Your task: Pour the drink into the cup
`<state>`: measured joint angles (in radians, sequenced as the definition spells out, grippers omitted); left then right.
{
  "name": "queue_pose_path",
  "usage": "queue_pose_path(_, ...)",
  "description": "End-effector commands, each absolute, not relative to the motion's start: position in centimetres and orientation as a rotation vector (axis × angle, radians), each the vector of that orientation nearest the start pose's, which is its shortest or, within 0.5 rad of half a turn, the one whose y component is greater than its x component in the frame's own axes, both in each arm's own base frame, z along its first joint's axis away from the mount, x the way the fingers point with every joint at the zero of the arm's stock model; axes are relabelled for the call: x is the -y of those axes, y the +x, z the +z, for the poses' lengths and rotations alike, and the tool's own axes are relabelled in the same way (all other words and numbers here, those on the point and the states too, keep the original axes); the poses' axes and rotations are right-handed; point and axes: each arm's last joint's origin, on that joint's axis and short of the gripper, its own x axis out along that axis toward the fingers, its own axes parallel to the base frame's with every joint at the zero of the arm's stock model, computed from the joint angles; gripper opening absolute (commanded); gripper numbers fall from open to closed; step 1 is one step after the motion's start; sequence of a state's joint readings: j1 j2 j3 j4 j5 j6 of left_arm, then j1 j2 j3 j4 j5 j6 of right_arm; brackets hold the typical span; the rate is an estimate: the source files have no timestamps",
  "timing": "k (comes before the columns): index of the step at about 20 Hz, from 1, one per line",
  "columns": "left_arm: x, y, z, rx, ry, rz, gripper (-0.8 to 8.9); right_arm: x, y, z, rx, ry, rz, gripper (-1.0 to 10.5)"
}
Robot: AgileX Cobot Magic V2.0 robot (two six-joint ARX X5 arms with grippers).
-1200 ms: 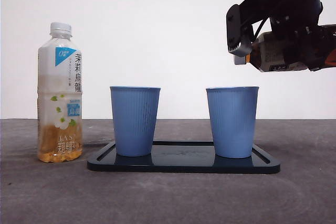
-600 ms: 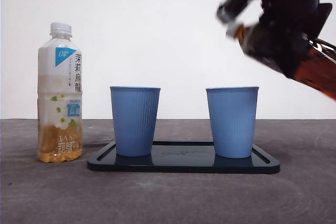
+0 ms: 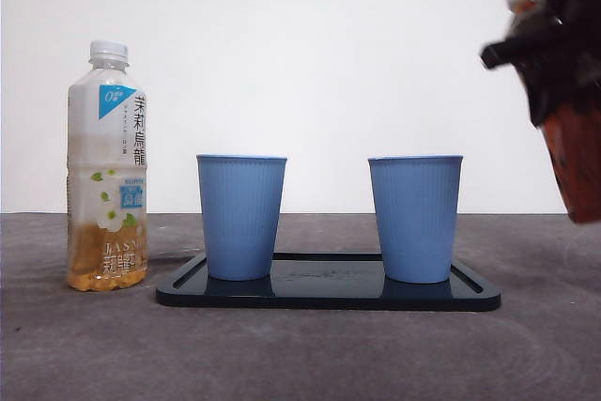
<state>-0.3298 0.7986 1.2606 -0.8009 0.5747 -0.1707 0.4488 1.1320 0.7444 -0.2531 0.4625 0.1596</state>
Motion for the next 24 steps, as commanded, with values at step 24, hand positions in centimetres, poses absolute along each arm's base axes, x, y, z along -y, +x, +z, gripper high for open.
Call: queue_pose_path(24, 5.2, 10.3, 43.2, -0.372, -0.148, -0.881, 5.93, -7.7, 23.9, 18.5, -0.331, 0.103, 0.093, 1.9)
